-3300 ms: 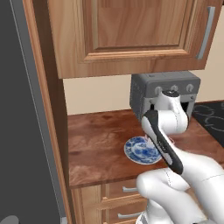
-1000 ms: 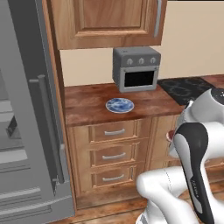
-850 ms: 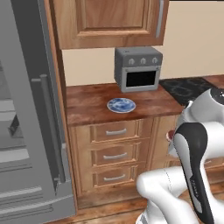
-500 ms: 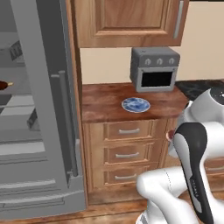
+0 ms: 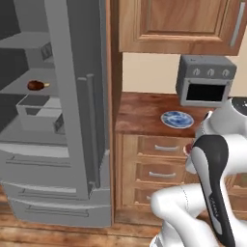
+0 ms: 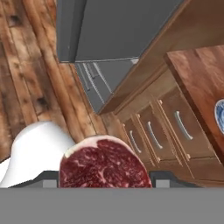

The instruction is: Place the steak on the counter behind the older steak on the same shelf of the fridge to maintain FIFO order. Close the fridge door when finished.

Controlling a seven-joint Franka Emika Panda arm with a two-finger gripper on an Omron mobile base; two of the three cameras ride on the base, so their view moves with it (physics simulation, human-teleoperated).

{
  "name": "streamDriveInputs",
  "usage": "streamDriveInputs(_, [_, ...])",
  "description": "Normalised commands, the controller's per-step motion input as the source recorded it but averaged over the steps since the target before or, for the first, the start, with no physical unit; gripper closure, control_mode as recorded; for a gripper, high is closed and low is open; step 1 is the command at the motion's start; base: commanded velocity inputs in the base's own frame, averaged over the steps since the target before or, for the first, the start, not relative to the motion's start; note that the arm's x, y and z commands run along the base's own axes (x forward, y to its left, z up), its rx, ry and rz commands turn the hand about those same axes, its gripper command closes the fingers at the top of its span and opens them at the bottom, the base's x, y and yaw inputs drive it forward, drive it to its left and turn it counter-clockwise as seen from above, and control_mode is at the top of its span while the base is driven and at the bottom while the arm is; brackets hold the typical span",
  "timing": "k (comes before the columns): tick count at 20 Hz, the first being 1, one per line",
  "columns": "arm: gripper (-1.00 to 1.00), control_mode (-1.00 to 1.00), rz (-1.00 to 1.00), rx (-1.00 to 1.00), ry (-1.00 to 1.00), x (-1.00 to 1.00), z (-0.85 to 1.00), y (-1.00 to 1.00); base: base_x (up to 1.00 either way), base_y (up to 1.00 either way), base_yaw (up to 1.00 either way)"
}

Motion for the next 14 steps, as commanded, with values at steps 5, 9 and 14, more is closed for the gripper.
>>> streamDriveInputs(5, [1.0,1.0,0.0,0.0,0.0,0.0,0.0,0.0,-0.58,-0.84,0.59])
streamDriveInputs(9, [1.0,1.0,0.0,0.0,0.0,0.0,0.0,0.0,-0.05,-1.0,0.49])
streamDriveInputs(14, [1.0,1.0,0.0,0.0,0.0,0.0,0.0,0.0,-0.26,-0.95,0.51])
